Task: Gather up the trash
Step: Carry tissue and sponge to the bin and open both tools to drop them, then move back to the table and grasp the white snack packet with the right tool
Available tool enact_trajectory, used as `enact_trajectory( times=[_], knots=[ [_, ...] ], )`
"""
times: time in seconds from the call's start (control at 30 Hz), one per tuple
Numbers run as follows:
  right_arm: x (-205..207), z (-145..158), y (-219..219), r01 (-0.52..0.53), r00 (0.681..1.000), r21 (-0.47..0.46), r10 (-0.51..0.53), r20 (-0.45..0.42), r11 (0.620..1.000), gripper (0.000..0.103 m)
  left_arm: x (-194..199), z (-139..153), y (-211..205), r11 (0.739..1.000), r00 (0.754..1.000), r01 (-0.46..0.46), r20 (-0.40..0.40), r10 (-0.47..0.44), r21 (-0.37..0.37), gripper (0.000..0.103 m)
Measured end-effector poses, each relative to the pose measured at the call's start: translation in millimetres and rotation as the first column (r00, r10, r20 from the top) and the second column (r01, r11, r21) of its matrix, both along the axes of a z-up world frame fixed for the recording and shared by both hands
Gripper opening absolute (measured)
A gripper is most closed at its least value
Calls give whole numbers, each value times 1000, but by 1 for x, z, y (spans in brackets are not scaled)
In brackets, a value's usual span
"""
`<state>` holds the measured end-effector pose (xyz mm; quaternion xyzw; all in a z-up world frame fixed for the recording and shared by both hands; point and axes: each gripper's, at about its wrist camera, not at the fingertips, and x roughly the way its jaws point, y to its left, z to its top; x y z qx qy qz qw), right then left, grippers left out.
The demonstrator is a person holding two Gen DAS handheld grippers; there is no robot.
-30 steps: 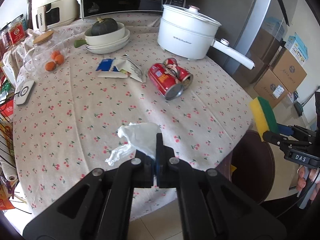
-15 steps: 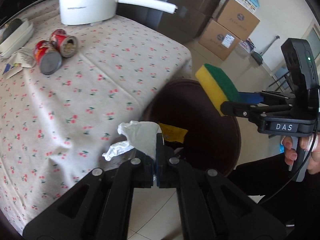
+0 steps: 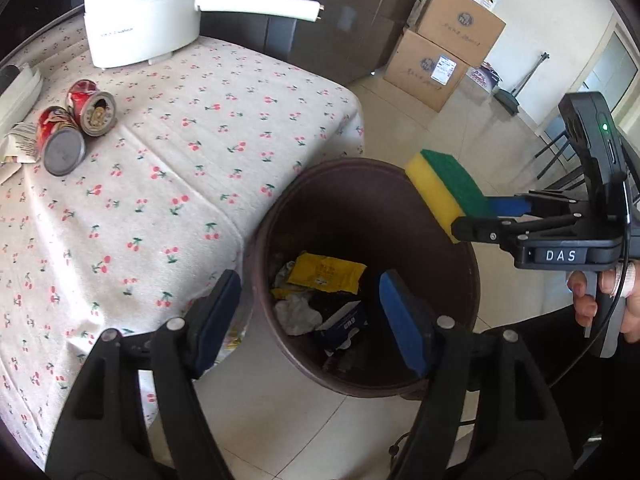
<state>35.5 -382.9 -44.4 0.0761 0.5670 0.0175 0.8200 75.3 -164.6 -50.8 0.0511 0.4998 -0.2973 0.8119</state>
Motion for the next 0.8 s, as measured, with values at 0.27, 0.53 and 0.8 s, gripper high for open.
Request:
enact_trajectory(
  times=[0.27,0.53,0.8],
  knots=[
    [8,-5,15,-26,999,-13,26,-26,1000,60,13,12,56,984,984,-171,55,169,42,87],
    [21,-7,33,-23,999,-22,23,-42,999,75,22,21,116,950,949,-311,56,310,19,90],
    [34,-1,57,-49,998,-22,48,-31,999,81,25,26,165,910,910,-414,42,413,-6,91]
  ],
)
